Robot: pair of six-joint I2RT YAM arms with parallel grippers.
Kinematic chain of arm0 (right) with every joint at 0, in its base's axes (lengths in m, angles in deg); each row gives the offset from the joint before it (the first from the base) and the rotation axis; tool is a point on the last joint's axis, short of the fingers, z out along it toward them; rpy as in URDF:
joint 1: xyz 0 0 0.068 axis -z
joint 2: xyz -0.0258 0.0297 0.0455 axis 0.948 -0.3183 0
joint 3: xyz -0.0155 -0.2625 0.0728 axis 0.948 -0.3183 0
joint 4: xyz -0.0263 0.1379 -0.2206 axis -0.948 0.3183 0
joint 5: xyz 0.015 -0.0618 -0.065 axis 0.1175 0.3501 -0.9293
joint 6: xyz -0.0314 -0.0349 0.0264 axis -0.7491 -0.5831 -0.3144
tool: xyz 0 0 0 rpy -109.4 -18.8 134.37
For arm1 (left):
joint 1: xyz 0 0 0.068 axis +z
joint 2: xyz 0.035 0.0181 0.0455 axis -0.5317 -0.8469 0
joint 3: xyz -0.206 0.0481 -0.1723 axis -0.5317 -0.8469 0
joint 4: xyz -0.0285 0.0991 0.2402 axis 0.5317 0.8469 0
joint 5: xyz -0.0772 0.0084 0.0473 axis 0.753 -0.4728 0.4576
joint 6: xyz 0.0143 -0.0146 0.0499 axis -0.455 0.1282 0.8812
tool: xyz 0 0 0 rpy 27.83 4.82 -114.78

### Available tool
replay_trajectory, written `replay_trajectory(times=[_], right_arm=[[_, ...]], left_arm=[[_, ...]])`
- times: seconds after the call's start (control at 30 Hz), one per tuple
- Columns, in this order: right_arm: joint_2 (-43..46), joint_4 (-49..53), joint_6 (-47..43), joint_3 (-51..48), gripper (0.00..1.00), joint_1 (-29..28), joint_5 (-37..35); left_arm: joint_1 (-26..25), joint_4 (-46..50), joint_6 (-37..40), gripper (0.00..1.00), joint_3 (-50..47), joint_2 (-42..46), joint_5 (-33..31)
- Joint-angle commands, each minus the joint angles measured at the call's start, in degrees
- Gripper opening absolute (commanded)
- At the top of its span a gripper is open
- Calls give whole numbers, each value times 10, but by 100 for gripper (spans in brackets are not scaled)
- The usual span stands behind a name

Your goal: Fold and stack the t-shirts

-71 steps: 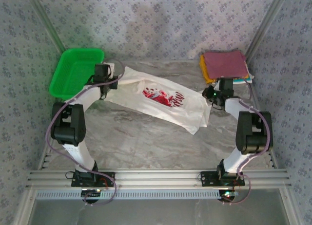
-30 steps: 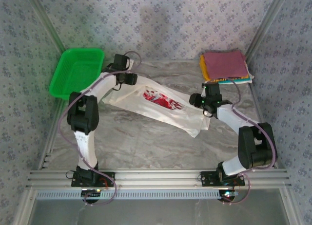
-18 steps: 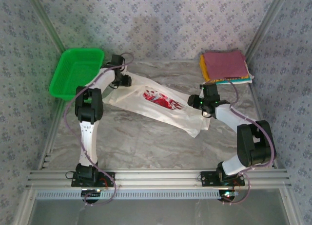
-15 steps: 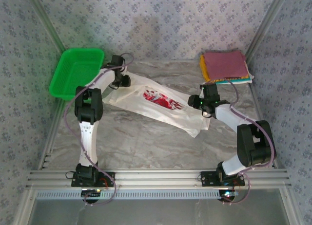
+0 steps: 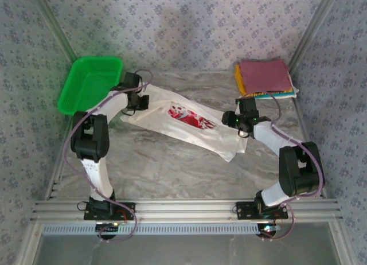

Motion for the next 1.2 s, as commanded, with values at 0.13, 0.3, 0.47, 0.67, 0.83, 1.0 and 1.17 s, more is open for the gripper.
replay_trajectory(times=[0.13, 0.3, 0.47, 0.67, 0.83, 1.0, 1.17], right_arm=[[-16, 9, -8, 25, 45, 3, 1], [-19, 2, -7, 22, 45, 3, 4], [-23, 5, -7, 22, 45, 3, 4], [-21, 15, -14, 23, 45, 7, 0], [-18, 17, -17, 25, 45, 12, -2], [-19, 15, -16, 23, 45, 15, -2], [-27, 12, -14, 24, 45, 14, 1]], left_arm=[[-6, -11, 1, 0, -15, 42, -8], [8, 21, 20, 35, 77, -30, -9], [13, 90, 8, 57, 210, -132, -28], [15, 160, -1, 64, 311, -211, -53], [11, 151, -1, 50, 292, -205, -51], [10, 138, -4, 27, 242, -173, -71], [6, 119, -8, 17, 202, -137, -74]])
